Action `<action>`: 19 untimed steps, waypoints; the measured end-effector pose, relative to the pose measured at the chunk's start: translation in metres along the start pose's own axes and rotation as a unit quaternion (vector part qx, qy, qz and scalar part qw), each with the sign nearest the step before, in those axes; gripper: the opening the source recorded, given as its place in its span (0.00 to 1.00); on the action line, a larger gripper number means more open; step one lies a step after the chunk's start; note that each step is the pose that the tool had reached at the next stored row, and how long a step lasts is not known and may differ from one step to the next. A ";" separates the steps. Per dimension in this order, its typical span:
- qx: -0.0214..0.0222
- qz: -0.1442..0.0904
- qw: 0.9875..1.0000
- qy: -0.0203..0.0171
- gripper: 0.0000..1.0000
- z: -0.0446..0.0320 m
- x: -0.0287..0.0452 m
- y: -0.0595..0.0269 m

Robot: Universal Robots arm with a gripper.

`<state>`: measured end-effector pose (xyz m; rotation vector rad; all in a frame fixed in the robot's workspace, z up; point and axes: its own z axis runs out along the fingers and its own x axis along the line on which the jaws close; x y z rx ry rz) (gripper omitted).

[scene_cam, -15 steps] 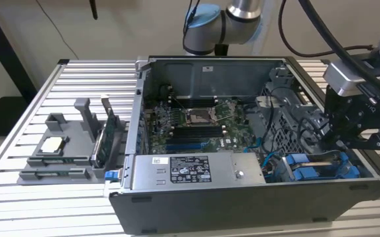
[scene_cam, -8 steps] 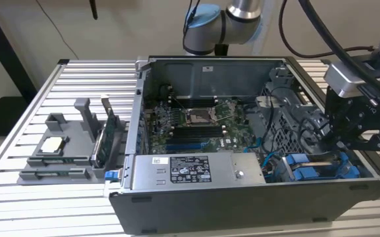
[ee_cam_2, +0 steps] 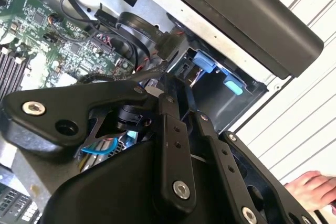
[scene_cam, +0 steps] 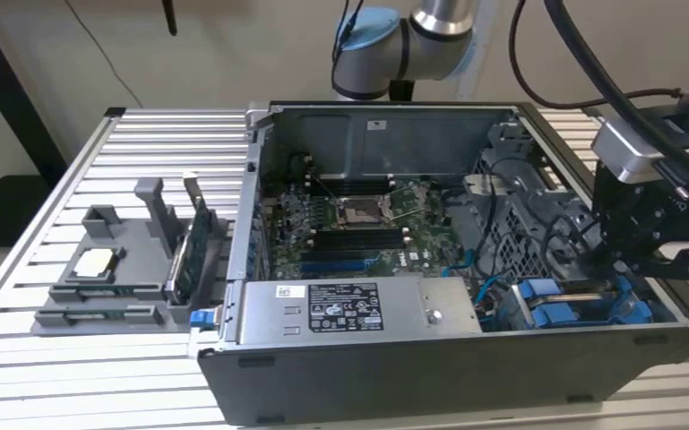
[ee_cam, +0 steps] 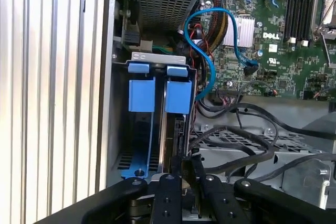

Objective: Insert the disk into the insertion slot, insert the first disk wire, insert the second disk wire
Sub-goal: 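Insert the first disk wire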

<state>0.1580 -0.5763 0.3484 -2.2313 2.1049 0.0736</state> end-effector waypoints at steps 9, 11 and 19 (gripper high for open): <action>0.000 0.001 1.000 0.004 0.19 0.0067 0.0004 0.0001; 0.000 0.001 1.000 0.005 0.19 0.0077 -0.0001 -0.0001; 0.000 0.007 1.000 0.005 0.19 0.0098 -0.0004 -0.0027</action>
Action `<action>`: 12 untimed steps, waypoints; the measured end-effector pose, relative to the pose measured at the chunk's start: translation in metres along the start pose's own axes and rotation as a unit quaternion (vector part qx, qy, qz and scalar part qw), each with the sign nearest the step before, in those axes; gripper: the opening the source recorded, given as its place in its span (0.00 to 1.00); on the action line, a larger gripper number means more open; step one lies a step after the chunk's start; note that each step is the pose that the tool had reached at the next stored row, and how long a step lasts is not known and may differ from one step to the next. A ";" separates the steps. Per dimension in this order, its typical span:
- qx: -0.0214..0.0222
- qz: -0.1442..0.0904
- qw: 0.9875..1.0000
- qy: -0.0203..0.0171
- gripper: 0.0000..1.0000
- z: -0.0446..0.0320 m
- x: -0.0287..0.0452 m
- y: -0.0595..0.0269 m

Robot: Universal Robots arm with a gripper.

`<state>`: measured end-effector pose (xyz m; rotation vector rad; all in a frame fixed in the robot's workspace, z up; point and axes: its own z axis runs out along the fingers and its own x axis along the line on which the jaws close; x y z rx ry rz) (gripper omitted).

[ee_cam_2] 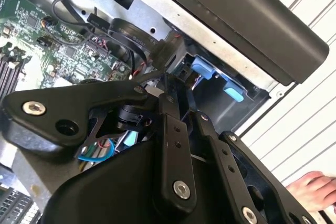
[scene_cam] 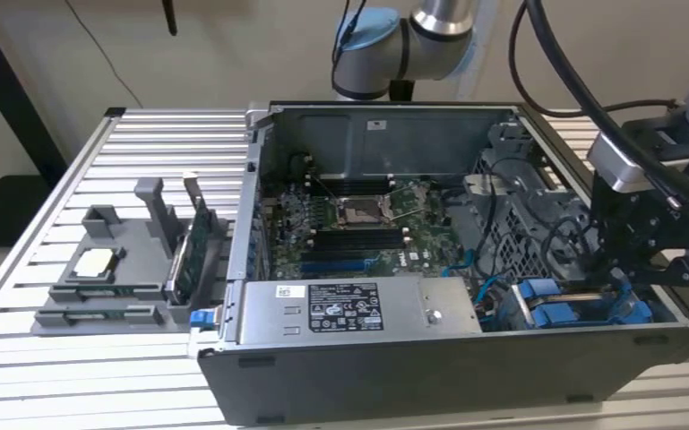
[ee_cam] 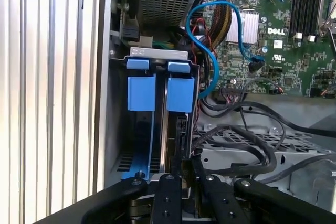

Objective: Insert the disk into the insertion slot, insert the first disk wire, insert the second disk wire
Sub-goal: 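Insert the first disk wire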

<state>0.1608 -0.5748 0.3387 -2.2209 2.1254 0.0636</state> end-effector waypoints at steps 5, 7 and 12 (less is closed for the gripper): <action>0.001 0.012 1.000 0.000 0.19 0.0006 0.0001 -0.0001; 0.001 0.015 1.000 0.000 0.19 0.0010 0.0000 0.0001; 0.001 0.018 1.000 0.000 0.19 0.0020 0.0000 0.0002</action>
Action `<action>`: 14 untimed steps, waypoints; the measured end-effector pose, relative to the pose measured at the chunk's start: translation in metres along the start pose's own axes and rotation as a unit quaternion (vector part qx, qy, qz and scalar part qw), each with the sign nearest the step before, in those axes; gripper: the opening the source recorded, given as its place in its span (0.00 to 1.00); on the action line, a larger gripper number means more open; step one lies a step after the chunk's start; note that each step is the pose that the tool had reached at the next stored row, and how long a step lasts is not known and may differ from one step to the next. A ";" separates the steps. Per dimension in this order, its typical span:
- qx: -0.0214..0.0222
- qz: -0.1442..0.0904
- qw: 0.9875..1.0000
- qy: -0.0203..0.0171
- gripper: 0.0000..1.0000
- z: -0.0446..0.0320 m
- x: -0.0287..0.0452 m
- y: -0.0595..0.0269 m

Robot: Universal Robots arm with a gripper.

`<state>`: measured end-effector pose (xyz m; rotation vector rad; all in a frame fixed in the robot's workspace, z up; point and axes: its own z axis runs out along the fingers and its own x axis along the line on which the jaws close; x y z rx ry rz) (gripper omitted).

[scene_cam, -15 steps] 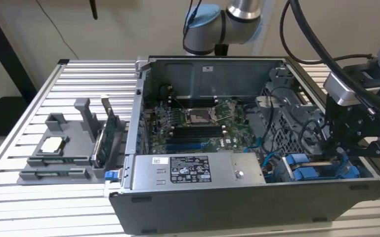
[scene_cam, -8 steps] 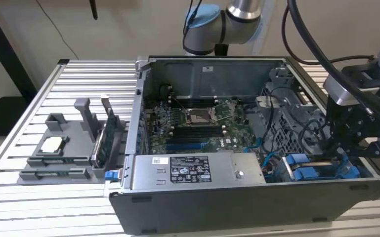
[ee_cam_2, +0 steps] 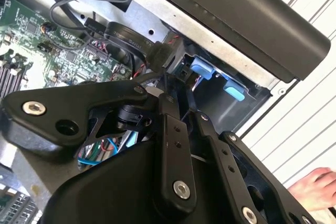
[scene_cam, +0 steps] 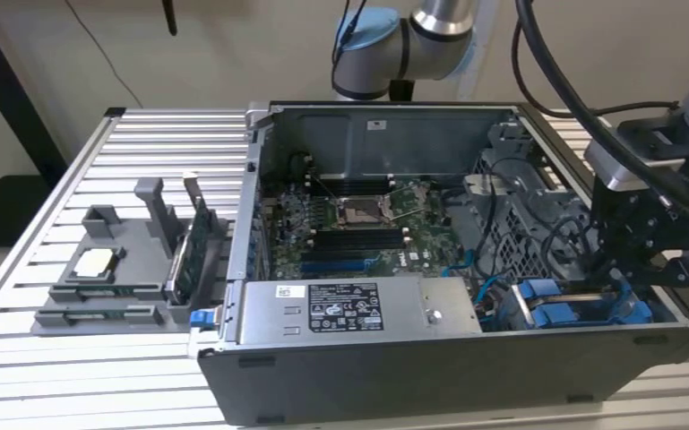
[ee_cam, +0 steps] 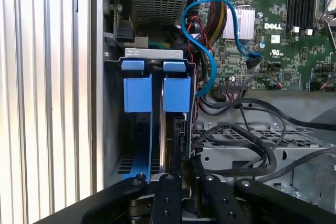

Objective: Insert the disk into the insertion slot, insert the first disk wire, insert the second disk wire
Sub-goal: 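Insert the first disk wire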

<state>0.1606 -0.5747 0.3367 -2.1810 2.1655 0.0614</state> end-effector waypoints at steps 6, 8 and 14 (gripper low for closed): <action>0.000 0.004 1.000 0.001 0.21 0.0046 0.0004 0.0001; 0.000 0.004 1.000 0.000 0.21 0.0049 0.0004 0.0001; 0.000 0.004 1.000 0.000 0.27 0.0003 0.0001 0.0000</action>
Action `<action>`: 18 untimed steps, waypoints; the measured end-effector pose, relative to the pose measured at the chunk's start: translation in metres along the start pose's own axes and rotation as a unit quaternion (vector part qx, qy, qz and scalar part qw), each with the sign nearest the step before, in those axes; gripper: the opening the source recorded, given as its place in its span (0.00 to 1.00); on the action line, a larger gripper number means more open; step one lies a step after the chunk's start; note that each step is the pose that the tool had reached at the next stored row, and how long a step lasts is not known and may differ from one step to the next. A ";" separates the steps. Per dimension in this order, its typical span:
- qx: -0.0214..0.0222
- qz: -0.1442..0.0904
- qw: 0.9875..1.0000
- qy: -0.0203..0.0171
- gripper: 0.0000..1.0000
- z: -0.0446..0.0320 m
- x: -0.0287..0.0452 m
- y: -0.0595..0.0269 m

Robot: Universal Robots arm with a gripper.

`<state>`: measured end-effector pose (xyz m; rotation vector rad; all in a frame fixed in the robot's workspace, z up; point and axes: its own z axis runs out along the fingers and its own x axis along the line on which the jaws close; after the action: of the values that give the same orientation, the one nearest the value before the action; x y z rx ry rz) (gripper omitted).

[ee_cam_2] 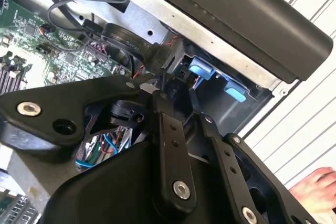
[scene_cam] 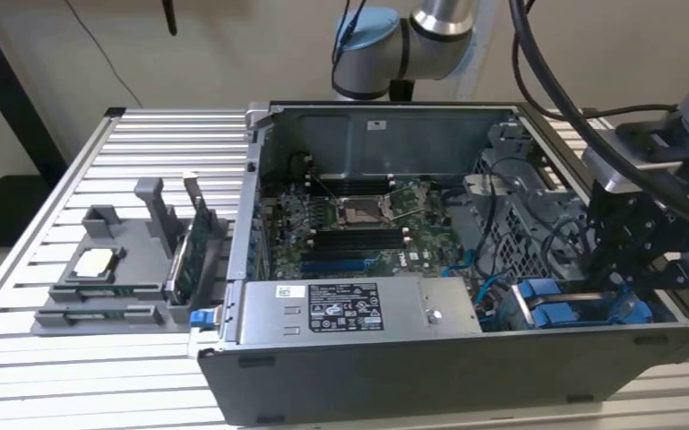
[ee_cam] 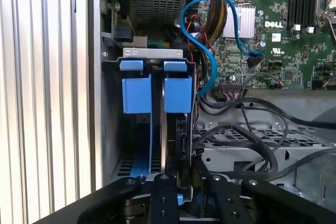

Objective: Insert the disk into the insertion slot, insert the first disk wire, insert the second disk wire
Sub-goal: 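Insert the first disk wire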

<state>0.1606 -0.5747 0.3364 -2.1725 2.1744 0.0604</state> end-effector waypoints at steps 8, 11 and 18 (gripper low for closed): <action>0.000 0.000 1.000 0.000 0.27 -0.0099 -0.0007 -0.0002; 0.000 0.000 1.000 0.000 0.27 -0.0127 -0.0009 -0.0003; 0.000 0.000 1.000 0.001 0.27 -0.0160 -0.0012 -0.0003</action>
<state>0.1606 -0.5747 0.3525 -2.1731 2.1750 0.0590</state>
